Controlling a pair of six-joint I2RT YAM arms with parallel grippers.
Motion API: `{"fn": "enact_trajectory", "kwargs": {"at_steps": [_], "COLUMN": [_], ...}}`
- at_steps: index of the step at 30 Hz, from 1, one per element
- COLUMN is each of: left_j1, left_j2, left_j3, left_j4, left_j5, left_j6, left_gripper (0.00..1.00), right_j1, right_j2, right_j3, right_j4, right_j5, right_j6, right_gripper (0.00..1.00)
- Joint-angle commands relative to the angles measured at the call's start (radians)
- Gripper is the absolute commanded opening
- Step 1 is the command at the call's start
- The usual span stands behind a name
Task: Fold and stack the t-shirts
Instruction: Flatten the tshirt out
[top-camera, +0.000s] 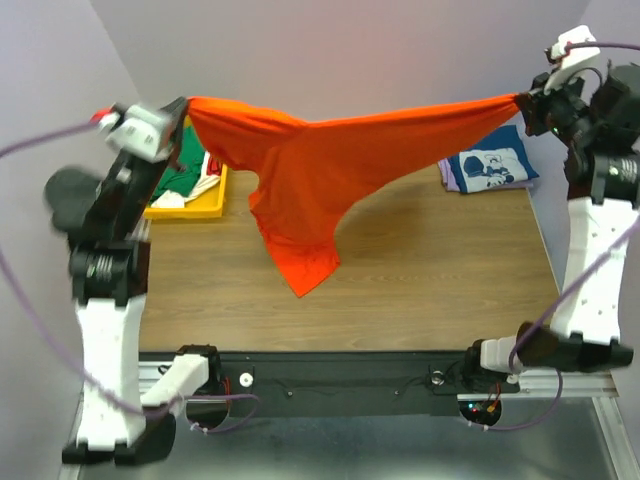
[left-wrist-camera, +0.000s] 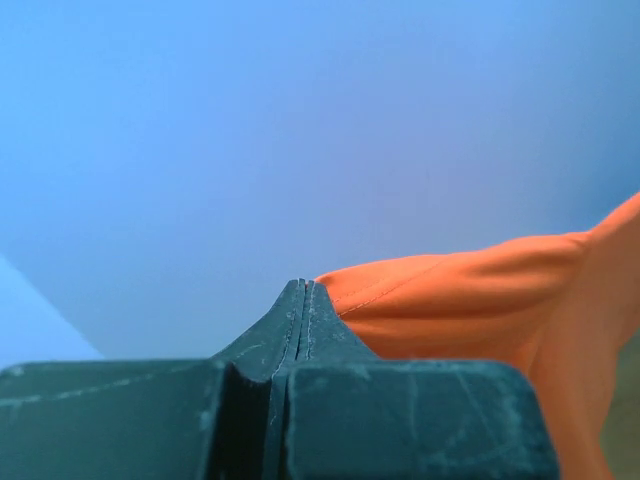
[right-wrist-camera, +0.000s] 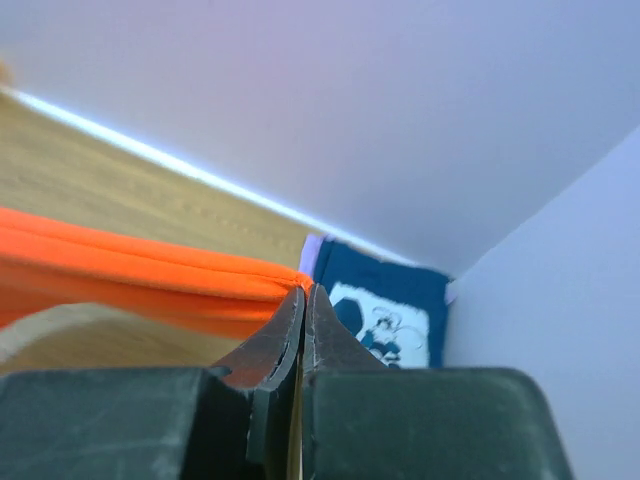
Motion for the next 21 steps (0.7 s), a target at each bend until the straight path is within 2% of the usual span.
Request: {"fn": "enact_trajectory", "kwargs": {"at_steps": [1, 7, 11, 14, 19, 21], "left_j1": [0.007, 0.007, 0.007, 0.007, 0.007, 0.007], "left_j2": [-0.157, -0.330, -0.318, -0.280, -0.231, -0.214], "left_j3": [-0.029, 0.055, 0.167, 0.189, 0.048, -0.061], "left_j4": [0.033, -0.034, -0.077, -0.091, -0.087, -0.082], "left_j5": [-0.070, -0.160, -0.183, -0.162, -0.111, -0.056], "left_j6": [-0.010, -0.016, -0.016, -0.015, 0.040, 0.060], "left_gripper": [0.00, 0.00, 0.00, 0.00, 0.00, 0.00], "right_j1": [-0.015, -0.015, -0.015, -0.015, -0.015, -0.015], "right_j2": [-0.147, -0.334, -0.342, -0.308, -0.244, -0.218], "right_j3": [-0.017, 0.027, 0.115, 0.121, 0.009, -0.081], "right_j4": [0.069, 0.104, 0.110, 0.112, 0.149, 0.169], "right_j5": [0.059, 0.109, 0.126, 0.115, 0.053, -0.028], "right_j6": [0.030, 0.064, 0.059, 0.033, 0.022, 0.013], "right_gripper": [0.01, 0.01, 0.01, 0.01, 0.01, 0.01]}}
